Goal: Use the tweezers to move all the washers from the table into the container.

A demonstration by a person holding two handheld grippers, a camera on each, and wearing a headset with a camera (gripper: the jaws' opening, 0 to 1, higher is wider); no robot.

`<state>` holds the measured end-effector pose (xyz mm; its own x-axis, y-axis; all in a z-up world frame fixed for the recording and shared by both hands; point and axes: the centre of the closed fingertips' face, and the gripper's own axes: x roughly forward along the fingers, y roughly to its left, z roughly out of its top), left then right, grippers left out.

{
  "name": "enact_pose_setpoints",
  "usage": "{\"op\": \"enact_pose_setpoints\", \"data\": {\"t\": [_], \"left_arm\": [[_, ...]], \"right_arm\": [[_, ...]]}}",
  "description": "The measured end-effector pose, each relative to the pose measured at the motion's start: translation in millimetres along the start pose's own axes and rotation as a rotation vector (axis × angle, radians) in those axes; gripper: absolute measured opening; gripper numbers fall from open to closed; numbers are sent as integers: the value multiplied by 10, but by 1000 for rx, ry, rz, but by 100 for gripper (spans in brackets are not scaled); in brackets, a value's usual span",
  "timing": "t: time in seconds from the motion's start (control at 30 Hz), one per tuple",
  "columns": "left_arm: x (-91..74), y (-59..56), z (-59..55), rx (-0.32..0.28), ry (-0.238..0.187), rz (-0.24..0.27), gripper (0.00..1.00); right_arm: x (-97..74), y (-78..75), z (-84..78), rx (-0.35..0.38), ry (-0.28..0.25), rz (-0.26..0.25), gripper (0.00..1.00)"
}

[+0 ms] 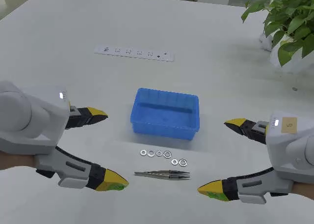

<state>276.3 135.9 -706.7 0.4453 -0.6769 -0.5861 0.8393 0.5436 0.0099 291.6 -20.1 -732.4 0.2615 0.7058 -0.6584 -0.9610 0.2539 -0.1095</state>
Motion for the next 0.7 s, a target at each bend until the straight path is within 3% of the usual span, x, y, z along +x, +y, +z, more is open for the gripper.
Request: {"op": "enact_pose_setpoints", "data": {"t": [0.7], "left_arm": [[-80,65,15,14,14,24,94]], "right_arm": [[17,10,9,-23,10,10,93]]}}
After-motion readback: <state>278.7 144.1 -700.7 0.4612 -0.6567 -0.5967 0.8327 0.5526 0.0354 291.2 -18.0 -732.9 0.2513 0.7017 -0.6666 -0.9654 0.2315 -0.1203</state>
